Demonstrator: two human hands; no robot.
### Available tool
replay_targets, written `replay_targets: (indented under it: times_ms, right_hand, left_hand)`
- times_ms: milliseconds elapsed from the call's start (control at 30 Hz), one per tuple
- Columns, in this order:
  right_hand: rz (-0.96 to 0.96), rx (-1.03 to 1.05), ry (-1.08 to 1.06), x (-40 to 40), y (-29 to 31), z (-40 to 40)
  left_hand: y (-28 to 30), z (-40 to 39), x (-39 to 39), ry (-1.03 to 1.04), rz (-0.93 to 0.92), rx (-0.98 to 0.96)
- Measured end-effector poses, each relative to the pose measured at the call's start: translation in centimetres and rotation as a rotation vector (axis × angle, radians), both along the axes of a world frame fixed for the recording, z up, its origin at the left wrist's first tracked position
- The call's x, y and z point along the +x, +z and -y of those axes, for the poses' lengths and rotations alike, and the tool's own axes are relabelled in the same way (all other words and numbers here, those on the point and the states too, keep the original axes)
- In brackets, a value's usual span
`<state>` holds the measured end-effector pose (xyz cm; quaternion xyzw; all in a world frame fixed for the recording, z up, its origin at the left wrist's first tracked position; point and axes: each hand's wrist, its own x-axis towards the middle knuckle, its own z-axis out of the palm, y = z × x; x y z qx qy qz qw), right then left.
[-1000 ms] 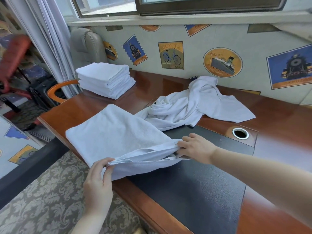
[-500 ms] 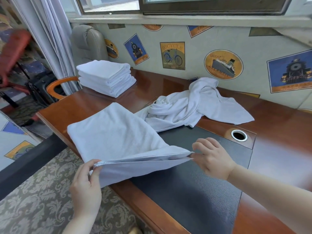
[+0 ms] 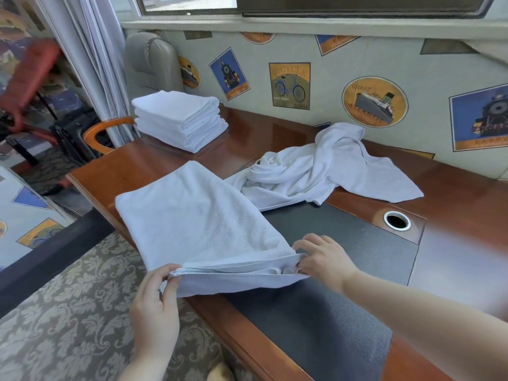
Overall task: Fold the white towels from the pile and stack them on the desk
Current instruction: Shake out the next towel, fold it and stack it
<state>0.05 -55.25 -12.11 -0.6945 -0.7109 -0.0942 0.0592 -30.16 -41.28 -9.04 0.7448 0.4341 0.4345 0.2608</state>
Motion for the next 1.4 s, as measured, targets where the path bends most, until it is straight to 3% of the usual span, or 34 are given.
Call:
replay_targets:
  times_ms: [167,433,667,867,967,1133,1400]
  right_hand:
    - [-0.189,0.091,0.109,0.8,0.3,1.3]
    - [0.037,-0.024,0.258,2.1,1.6,3.9]
    - [0.244,-0.232,0.097,0.0,1.7,1.2]
    - [0.285,-0.183,0.149,0.1,3.8,0.6]
    - [0.244,-0.056,0.197,1.0,7.2,0.9]
    - [0.262,0.127,0.304,0.9,17.7,-0.9]
    - [0.589,0.527,0.541,-1.3,36.3,-2.7]
  left_hand:
    - [-0.2,-0.5,-0.4,0.024,0.017,-0.029]
    - [0.3,-1.4,-0.1,0.075,0.019,-0.018]
    - [1.3,-1.7,0.5,0.038,0.008,0.04]
    - [1.9,-2.4,-0.2,0.052,0.06,0.013]
    - [3.6,-3.9,-0.5,0.072,0.069,0.024]
    - [11.3,-7.7,-0.5,0.121,0.145,0.153]
    - [32.0,-11.6,-0.7,0.148,0.33,0.364]
